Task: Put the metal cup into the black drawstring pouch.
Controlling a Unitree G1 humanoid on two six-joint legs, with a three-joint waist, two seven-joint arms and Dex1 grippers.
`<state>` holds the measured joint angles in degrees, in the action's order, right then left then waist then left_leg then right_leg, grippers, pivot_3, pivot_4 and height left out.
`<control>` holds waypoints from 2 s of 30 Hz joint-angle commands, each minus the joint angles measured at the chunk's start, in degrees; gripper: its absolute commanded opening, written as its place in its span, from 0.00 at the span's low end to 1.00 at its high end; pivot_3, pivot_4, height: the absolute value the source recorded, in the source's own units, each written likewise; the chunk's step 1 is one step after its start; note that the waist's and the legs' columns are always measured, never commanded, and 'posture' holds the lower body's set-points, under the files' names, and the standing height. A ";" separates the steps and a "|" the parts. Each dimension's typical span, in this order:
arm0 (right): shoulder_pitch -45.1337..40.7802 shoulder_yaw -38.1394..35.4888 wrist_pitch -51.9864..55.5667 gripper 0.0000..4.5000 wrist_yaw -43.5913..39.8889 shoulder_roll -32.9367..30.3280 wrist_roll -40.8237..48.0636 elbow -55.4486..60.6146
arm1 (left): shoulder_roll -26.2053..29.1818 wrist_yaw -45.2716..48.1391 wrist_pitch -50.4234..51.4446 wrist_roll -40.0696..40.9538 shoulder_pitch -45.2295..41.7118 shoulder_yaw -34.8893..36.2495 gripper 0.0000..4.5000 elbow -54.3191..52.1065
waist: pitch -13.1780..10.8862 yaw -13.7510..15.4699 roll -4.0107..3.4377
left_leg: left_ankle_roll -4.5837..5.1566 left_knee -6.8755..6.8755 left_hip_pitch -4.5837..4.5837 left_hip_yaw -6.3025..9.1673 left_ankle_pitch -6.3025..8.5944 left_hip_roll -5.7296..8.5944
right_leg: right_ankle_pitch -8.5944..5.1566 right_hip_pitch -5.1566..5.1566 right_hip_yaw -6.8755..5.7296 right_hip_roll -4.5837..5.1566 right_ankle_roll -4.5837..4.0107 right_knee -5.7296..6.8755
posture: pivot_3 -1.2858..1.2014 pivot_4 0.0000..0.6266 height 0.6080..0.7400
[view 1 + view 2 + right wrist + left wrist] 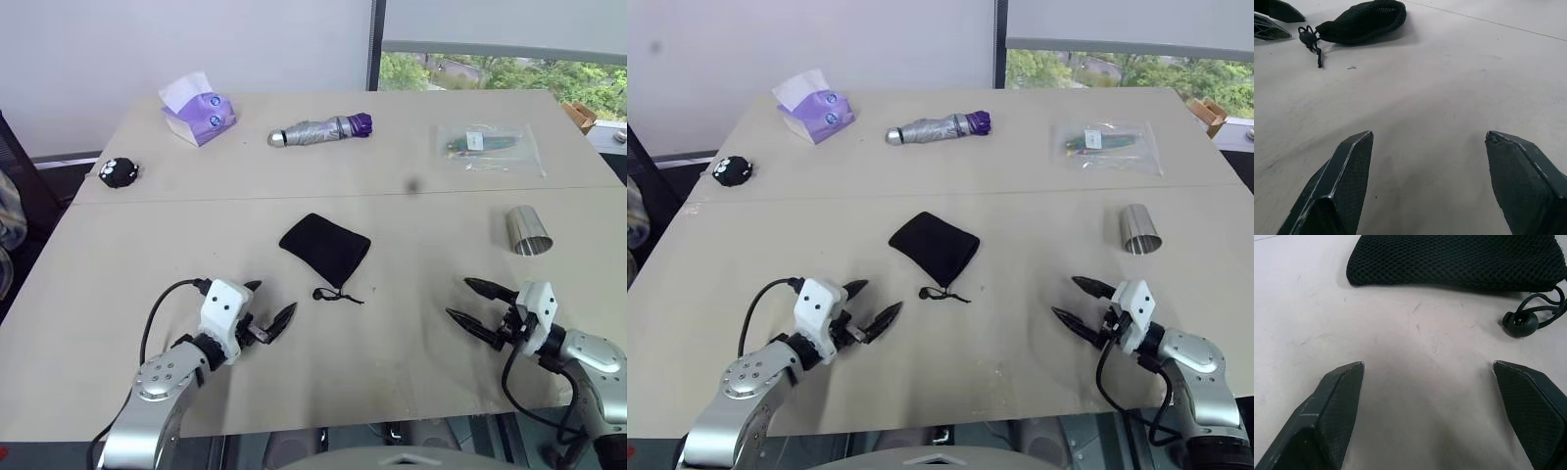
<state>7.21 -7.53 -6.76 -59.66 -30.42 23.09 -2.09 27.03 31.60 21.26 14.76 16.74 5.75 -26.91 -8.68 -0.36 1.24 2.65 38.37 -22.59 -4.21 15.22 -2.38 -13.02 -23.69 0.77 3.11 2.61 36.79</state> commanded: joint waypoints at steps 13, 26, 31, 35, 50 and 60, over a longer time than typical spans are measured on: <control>-0.94 -0.73 -0.99 0.82 -0.47 -0.47 0.58 0.28 | -0.64 1.73 -1.67 2.08 -1.48 -1.30 0.98 -1.40 | 0.00 0.00 0.00 | 0.00 0.00 0.00 -0.01 0.00 0.00 | 0.00 0.00 0.00 -0.01 0.00 0.00 | 0.52 0.24 1.00; 1.82 3.19 -0.04 0.82 -0.71 3.02 2.91 7.59 | -1.20 2.47 0.87 2.19 -12.29 -8.18 0.98 -0.63 | 0.00 0.25 0.00 | 0.00 0.01 -0.02 0.02 0.00 0.03 | 0.00 0.01 0.00 -0.05 0.01 0.01 | 0.52 0.24 1.00; 2.36 5.01 0.49 0.82 0.05 4.11 3.20 11.15 | -3.93 1.03 1.79 0.36 -15.78 -13.54 0.98 1.03 | 0.02 0.20 0.02 | 0.00 0.03 -0.02 -0.02 0.00 0.07 | 0.01 0.01 0.05 -0.04 0.01 0.00 | 0.52 0.24 1.00; 2.70 6.09 0.93 0.82 0.96 4.28 2.79 13.61 | -3.88 0.06 1.01 -1.65 -17.28 -13.91 0.98 3.07 | 0.02 0.21 0.02 | 0.00 0.02 -0.02 0.07 0.00 0.06 | 0.00 0.01 -0.03 -0.12 0.01 0.01 | 0.52 0.24 1.00; 4.34 5.37 2.67 0.83 4.12 3.53 3.67 18.76 | -6.86 -2.22 1.41 -4.37 -19.70 -15.98 0.58 4.99 | 0.02 0.84 0.02 | 0.00 0.03 -0.04 0.07 0.00 0.05 | 0.00 0.01 -0.02 -0.10 0.01 0.01 | 0.52 0.24 1.00; 7.50 2.33 2.49 0.83 9.25 3.53 2.43 20.05 | -7.88 -2.92 2.14 -4.60 -19.62 -15.69 0.04 4.52 | 0.02 1.09 0.03 | 0.00 0.04 -0.04 0.06 0.00 0.06 | 0.00 0.01 -0.01 -0.09 0.01 0.01 | 0.52 0.24 1.00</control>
<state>14.42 -3.11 -3.77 -52.57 -27.06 26.00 16.51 19.31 28.88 23.61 10.22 -2.43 -10.00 -21.13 -8.66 0.72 1.26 2.66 38.41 -22.63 -4.14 15.22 -2.32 -13.02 -23.68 0.76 3.02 2.62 36.80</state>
